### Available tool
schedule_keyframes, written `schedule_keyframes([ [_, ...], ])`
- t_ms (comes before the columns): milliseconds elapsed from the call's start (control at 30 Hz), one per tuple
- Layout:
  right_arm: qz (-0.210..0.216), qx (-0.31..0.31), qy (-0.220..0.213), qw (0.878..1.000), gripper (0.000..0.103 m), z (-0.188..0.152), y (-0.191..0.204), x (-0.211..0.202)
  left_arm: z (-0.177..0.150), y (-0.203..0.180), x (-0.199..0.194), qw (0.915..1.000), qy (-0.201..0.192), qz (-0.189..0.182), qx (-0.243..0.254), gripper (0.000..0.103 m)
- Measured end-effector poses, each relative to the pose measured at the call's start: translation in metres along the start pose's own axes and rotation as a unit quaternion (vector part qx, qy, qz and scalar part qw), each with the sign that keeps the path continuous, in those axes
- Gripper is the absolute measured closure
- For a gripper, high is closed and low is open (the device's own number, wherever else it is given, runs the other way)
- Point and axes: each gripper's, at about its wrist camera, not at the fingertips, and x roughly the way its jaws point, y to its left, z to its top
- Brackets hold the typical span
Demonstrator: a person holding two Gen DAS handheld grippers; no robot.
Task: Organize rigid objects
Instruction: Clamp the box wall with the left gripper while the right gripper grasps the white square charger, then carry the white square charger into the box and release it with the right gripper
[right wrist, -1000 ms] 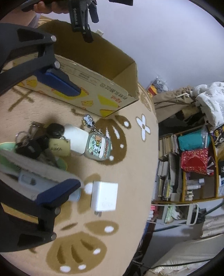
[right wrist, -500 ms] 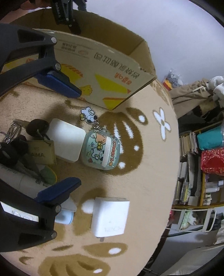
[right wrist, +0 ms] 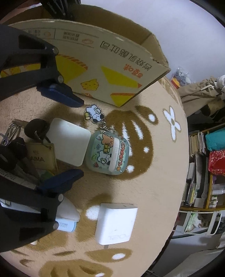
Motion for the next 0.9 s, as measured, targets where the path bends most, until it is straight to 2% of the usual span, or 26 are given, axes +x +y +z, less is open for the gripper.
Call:
schedule_keyframes([
  [100, -0.009, -0.001, 0.002, 1.0, 0.026, 0.002, 0.005, 0.004, 0.0, -0.001, 0.0, 1.0, 0.0, 0.0, -0.001, 0.091],
  [200, -0.04, -0.002, 0.02, 0.999, 0.026, 0.006, 0.009, 0.009, -0.001, 0.0, 0.0, 1.0, -0.002, 0.0, -0.001, 0.091],
  [433, -0.066, -0.02, 0.038, 0.997, 0.027, 0.005, 0.015, 0.011, -0.004, -0.001, -0.001, 0.9999, -0.01, 0.004, 0.005, 0.091],
  [500, -0.073, -0.024, 0.037, 0.996, 0.036, 0.005, 0.016, 0.011, -0.004, -0.001, -0.001, 0.9999, -0.011, 0.004, 0.006, 0.091],
  [533, -0.079, -0.026, 0.038, 0.996, 0.045, 0.005, 0.016, 0.011, -0.004, -0.001, -0.002, 0.9999, -0.011, 0.004, 0.005, 0.091],
  [767, -0.044, -0.011, 0.019, 0.999, 0.053, 0.005, 0.011, -0.002, -0.005, -0.001, -0.003, 0.9999, -0.014, 0.003, 0.004, 0.091],
  [900, -0.029, -0.016, -0.026, 0.999, 0.054, 0.011, 0.017, -0.024, -0.006, -0.001, -0.003, 0.9999, -0.015, 0.003, 0.004, 0.091],
])
